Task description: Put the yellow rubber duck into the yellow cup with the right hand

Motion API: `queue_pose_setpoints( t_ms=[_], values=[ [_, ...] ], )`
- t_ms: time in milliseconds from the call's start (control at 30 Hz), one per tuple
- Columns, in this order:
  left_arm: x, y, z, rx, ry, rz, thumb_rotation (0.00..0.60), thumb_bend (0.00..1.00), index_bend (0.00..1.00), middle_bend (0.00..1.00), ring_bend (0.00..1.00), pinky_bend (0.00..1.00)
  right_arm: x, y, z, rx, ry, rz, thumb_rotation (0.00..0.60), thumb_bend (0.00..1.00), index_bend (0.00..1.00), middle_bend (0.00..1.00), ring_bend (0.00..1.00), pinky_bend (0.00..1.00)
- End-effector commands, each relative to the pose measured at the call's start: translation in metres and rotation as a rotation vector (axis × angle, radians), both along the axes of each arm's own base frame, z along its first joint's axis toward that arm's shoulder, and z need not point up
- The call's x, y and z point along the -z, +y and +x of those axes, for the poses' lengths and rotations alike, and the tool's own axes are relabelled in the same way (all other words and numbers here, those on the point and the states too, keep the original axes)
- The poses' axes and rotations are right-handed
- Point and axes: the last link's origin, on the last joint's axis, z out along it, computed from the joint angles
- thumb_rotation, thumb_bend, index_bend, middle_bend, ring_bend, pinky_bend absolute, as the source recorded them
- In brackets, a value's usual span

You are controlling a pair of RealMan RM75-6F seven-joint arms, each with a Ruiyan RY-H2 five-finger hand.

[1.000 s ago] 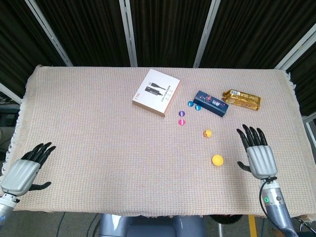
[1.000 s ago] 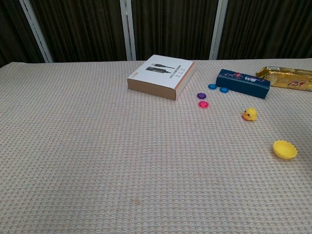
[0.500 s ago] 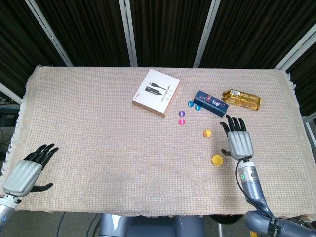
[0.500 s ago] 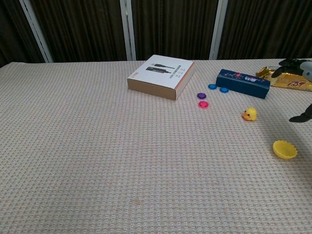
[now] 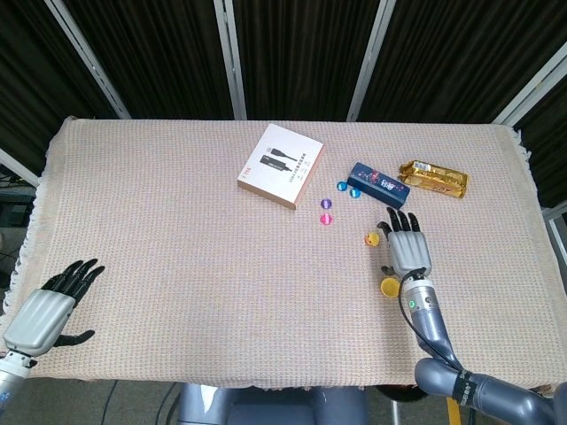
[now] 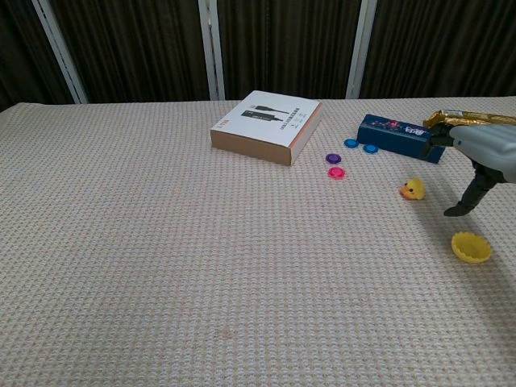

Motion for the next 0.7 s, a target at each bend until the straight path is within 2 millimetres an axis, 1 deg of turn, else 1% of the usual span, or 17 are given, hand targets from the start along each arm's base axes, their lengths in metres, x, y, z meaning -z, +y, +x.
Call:
queue_pose_setpoints(
  t_ms=[33,300,400,700],
  values=[
    [0.0,-0.001,0.0,0.003,0.001,-0.006,0.6,0.0,0.0,0.0,0.0,0.22,0.01,-0.006,0.0,0.006,-0.007,0.013,0.6,0.07,0.24,0.0,0.0,0.0],
    [0.005,0.0,0.004,0.025,-0.003,-0.036,0.6,0.0,0.0,0.0,0.0,0.22,0.022,-0.021,-0.007,0.01,-0.011,0.029,0.6,0.12,0.28,0.0,0.0,0.0],
    [0.005,0.0,0.006,0.032,-0.006,-0.045,0.6,0.0,0.0,0.0,0.0,0.22,0.024,-0.026,-0.011,0.012,-0.007,0.032,0.6,0.14,0.3,0.0,0.0,0.0],
    [0.007,0.0,0.009,0.049,-0.012,-0.065,0.6,0.0,0.0,0.0,0.0,0.22,0.024,-0.036,-0.024,0.018,-0.009,0.029,0.6,0.17,0.34,0.0,0.0,0.0]
  ],
)
